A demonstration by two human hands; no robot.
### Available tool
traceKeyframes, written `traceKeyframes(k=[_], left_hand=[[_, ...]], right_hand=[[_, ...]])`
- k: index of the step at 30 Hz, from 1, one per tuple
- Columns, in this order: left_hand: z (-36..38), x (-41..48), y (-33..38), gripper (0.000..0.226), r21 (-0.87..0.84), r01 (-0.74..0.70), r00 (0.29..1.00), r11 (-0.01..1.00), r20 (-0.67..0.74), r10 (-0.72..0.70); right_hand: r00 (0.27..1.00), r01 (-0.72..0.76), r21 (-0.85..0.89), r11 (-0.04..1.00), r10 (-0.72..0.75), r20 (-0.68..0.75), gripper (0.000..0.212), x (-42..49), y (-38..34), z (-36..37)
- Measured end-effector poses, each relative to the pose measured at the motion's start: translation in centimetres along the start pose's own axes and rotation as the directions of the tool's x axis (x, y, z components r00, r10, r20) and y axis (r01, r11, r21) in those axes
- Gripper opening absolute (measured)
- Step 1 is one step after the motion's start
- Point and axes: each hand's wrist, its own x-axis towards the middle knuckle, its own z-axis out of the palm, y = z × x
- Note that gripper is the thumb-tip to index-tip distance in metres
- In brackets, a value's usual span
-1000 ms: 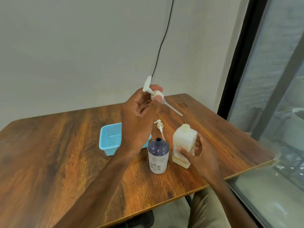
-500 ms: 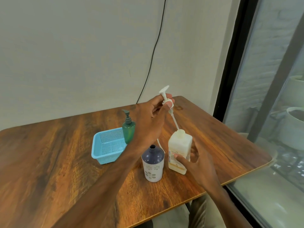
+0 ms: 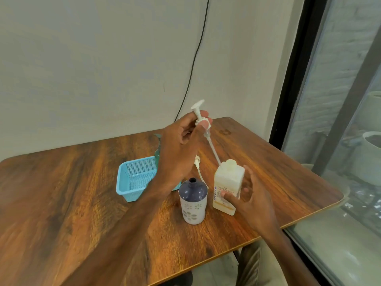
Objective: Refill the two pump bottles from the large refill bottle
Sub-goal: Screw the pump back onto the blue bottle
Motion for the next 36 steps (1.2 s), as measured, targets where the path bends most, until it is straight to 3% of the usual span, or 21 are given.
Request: traceKeyframes(k=[3,6,9,18,26,32,36], left_hand=[[-2.3,-0.7,-0.5,0.027,-0.008,0.021,0.998,1.0,-0.057,-0.021],[-4.1,-1.0,-1.5,0.032,0.022,0.061,0.994,0.998,-0.096,-0.059],[-5.0,-1.2,-2.2,0.038,0.053,0.109,0.991,0.993,-0.09,-0.104],[-5.5,-0.7,-2.8,0.034,-0.064,0.181,0.982,0.981,0.065,-0.177],[-5.3,-0.7,-3.2,0.036,-0.057,0.183,0.97,0.981,0.174,-0.171],[-5.8,-0.6,-3.0,0.034,-0.06,0.181,0.968,0.982,0.19,-0.167],[-6.0,-0.6,-2.6,0.033,-0.082,0.156,0.982,0.984,0.119,-0.146]], right_hand=[[0.985,0.064,-0.045,0.997,-0.071,-0.155,0.116,-0.8,-1.6,-0.2],[0.929,0.246,-0.062,0.967,-0.254,-0.271,0.094,-1.9,-4.3,0.2],[0.911,0.342,-0.049,0.938,-0.344,-0.228,0.074,-2.2,-6.4,1.4],[0.93,0.263,0.016,0.965,-0.249,-0.269,0.063,-1.1,-5.8,1.9],[0.941,0.231,0.011,0.973,-0.22,-0.258,0.062,-1.1,-5.4,1.9],[0.935,0.248,0.013,0.969,-0.236,-0.265,0.059,-1.5,-5.9,1.7],[0.94,0.287,0.019,0.958,-0.277,-0.201,0.05,-2.0,-6.7,2.0]])
